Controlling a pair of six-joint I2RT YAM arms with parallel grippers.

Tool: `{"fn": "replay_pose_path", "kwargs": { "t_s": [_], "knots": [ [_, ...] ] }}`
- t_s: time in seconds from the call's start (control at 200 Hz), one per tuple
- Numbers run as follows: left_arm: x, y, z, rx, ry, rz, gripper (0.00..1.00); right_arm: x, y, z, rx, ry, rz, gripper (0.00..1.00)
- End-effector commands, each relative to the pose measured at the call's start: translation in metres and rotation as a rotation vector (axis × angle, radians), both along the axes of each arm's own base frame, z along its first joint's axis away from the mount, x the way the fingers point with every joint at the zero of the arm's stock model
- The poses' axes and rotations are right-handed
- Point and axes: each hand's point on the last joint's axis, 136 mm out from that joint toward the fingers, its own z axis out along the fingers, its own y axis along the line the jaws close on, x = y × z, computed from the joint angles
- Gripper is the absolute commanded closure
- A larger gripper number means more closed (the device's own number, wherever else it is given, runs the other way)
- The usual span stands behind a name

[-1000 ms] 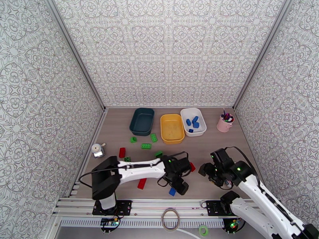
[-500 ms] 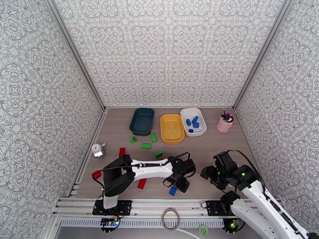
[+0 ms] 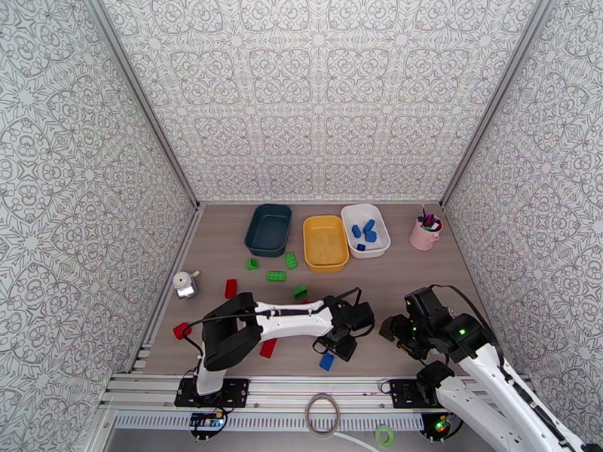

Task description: Sort the legos into containers by color

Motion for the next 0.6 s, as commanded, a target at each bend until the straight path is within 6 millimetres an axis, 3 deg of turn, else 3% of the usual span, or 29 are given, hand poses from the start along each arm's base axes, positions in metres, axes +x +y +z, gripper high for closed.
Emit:
{"fn": "replay_pose_path", "kwargs": {
  "t_s": [0.0,0.17,0.365,0.49,0.595],
  "knots": [
    [-0.003,0.001,0.0,0.039,-0.012,0.016,0.46,-0.006,0.002,0.005,0.019,-0.007,0.03,0.43],
    [-0.006,0.002,-0.001,0.064,-0.023,0.014,0.54,-0.008,0.002,0.009,0.029,-0.023,0.037,0.44],
    [0.004,0.003,0.01,0.061,-0.042,0.034,0.67,-0.006,0.005,0.011,0.046,-0.03,0.041,0.46],
    [0.02,0.006,0.022,0.028,-0.046,0.062,0.68,0.002,0.007,0.015,0.042,-0.047,0.031,0.46],
    [0.046,0.007,0.042,-0.039,-0.051,0.1,0.68,0.014,0.011,0.017,0.029,-0.045,0.022,0.49]
  ]
}}
